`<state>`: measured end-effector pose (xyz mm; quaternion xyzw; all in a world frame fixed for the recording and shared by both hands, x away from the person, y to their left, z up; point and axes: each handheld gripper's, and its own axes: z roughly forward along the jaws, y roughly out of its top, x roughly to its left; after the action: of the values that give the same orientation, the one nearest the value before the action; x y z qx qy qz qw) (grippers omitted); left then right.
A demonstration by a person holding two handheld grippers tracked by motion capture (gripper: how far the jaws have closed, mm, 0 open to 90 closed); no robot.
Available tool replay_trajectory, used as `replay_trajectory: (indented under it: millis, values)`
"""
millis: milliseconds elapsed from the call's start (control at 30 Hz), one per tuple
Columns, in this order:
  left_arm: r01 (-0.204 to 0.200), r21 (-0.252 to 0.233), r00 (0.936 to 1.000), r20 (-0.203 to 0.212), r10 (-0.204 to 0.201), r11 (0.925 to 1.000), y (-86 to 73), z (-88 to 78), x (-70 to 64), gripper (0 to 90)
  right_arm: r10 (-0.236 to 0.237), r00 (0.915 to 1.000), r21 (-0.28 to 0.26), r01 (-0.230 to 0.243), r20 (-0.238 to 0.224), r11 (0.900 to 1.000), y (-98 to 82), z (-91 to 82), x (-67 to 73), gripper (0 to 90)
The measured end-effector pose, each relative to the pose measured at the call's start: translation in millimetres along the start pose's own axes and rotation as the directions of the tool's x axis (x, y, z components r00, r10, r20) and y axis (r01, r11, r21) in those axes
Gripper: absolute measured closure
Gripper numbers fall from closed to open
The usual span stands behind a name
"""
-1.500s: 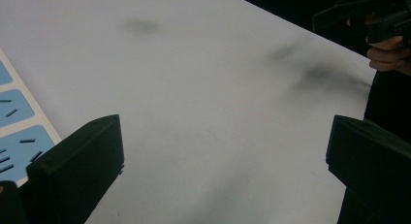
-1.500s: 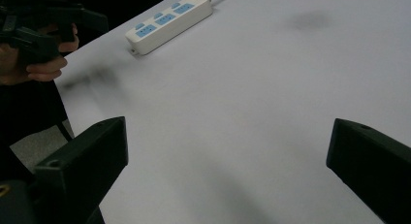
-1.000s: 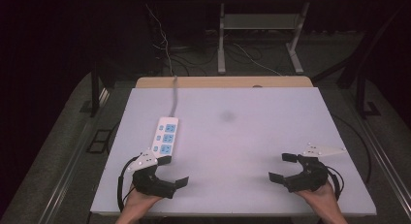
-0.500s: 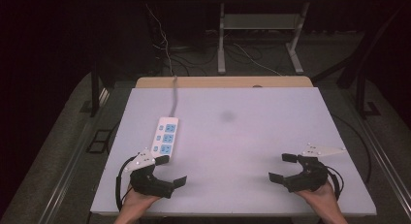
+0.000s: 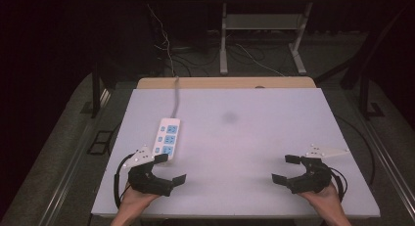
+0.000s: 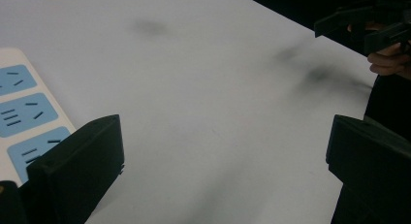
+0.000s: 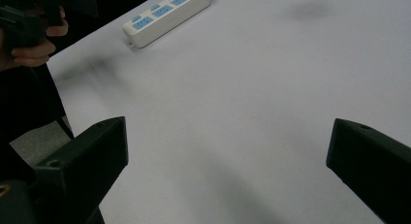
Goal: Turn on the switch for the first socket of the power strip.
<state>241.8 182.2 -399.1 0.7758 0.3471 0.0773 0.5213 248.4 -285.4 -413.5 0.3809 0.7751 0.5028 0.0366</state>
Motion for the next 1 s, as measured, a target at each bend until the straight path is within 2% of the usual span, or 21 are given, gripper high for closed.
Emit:
replay_trajectory:
  millis: [467, 1000]
  values:
    - [0.016, 0.037, 0.9998, -0.015, -0.015, 0.9992, 13.8, -5.3, 6.4, 0.0, 0.000, 1.0000, 0.003, 0.000, 0.004, 1.000, -0.4, 0.1, -0.1, 0.8]
    - [0.031, 0.062, 0.9991, -0.029, -0.029, 0.9976, 26.8, -10.3, 22.9, 0.0, 0.002, 1.0000, 0.008, -0.002, 0.008, 1.000, -1.2, 0.6, -0.5, 0.8]
